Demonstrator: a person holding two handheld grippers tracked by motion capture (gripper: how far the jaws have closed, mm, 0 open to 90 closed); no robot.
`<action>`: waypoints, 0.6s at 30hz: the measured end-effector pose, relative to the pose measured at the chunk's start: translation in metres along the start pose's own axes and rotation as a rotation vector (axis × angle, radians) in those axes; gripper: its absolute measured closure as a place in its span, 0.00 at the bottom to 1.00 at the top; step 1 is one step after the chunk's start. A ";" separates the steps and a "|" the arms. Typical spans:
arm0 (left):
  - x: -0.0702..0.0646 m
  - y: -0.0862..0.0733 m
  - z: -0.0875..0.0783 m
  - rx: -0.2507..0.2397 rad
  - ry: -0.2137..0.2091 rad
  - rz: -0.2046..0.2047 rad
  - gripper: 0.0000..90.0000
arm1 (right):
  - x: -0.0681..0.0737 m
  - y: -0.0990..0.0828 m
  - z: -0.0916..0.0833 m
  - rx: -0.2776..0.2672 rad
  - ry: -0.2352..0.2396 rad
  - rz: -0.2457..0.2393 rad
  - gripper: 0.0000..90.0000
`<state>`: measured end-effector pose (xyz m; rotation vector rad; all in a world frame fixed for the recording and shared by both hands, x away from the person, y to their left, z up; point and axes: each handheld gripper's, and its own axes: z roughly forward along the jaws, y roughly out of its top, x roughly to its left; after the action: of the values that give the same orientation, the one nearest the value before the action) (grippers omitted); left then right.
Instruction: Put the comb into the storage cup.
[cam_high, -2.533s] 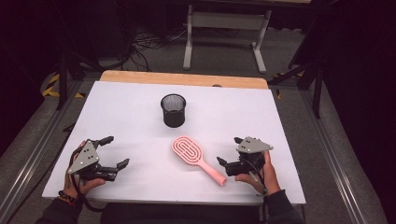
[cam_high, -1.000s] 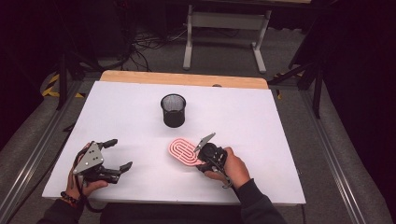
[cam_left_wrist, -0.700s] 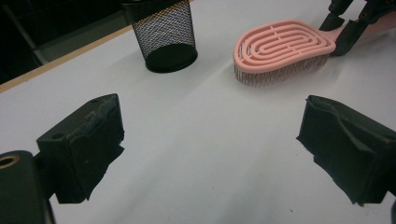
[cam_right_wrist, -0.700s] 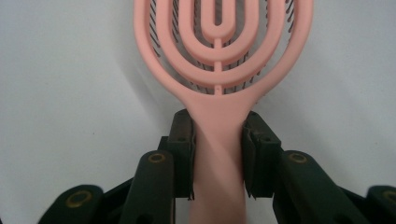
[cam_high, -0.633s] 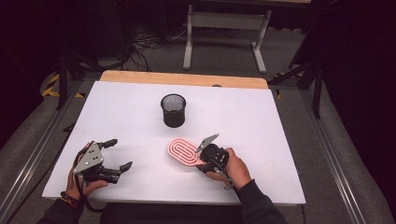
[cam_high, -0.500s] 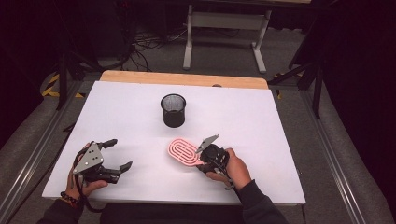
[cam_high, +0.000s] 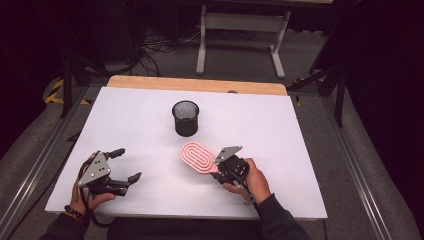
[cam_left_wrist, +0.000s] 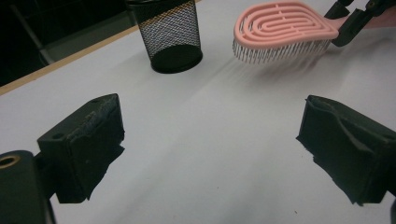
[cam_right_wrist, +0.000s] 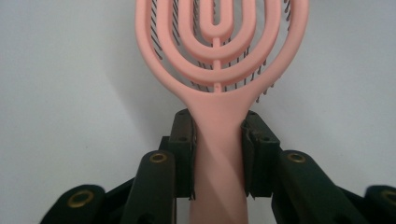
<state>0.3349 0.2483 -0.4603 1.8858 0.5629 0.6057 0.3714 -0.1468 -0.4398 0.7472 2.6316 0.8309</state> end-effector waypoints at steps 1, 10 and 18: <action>0.001 0.000 -0.001 -0.001 -0.002 -0.001 0.08 | 0.000 0.000 -0.001 -0.009 -0.006 0.004 0.77; 0.002 0.001 -0.001 -0.003 -0.008 -0.025 0.08 | -0.004 -0.002 -0.012 -0.116 -0.093 0.041 0.77; 0.000 0.001 0.002 0.010 -0.036 -0.030 0.08 | -0.006 -0.004 -0.025 -0.230 -0.170 0.041 0.77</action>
<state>0.3366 0.2468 -0.4601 1.8908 0.5709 0.5491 0.3646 -0.1636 -0.4220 0.7738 2.3308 1.0126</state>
